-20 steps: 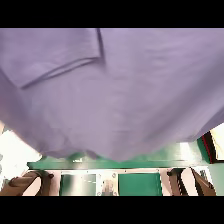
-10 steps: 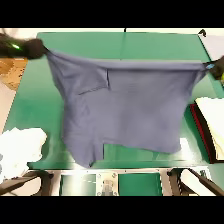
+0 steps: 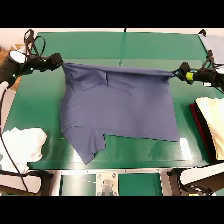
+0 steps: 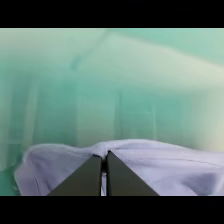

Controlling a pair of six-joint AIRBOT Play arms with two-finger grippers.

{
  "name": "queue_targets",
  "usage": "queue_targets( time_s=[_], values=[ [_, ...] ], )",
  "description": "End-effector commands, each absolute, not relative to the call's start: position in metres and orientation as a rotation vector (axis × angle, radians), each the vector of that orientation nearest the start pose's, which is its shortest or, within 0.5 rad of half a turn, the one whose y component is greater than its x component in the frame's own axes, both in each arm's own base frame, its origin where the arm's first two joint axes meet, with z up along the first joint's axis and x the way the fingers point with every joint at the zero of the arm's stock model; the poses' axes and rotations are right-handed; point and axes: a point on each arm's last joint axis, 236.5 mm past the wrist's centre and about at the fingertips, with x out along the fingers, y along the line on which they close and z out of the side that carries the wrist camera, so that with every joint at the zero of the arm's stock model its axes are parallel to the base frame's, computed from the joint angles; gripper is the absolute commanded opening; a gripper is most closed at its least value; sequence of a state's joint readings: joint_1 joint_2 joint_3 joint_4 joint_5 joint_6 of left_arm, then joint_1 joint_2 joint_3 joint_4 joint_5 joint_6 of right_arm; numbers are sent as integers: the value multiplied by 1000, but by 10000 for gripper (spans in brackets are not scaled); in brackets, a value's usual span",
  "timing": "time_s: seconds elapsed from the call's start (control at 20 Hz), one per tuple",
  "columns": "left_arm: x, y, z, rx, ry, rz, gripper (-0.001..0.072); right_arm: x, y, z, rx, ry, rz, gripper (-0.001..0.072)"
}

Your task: Fold the shirts.

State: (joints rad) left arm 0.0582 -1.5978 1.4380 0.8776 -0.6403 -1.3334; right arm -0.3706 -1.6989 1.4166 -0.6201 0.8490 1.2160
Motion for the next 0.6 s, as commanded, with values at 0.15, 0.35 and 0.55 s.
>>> queue_targets(
  time_s=[0.15, 0.35, 0.55],
  values=[
    [597, -35, 77, -517, 573, -120, 20, 597, -48, 32, 761, 734, 157, 14],
    [601, -38, 94, -468, 539, -152, 20, 604, -51, 47, 754, 697, 153, 14],
    [591, -45, 83, -387, 609, -196, 20, 585, -50, 21, 678, 821, 144, 14]
  ],
)
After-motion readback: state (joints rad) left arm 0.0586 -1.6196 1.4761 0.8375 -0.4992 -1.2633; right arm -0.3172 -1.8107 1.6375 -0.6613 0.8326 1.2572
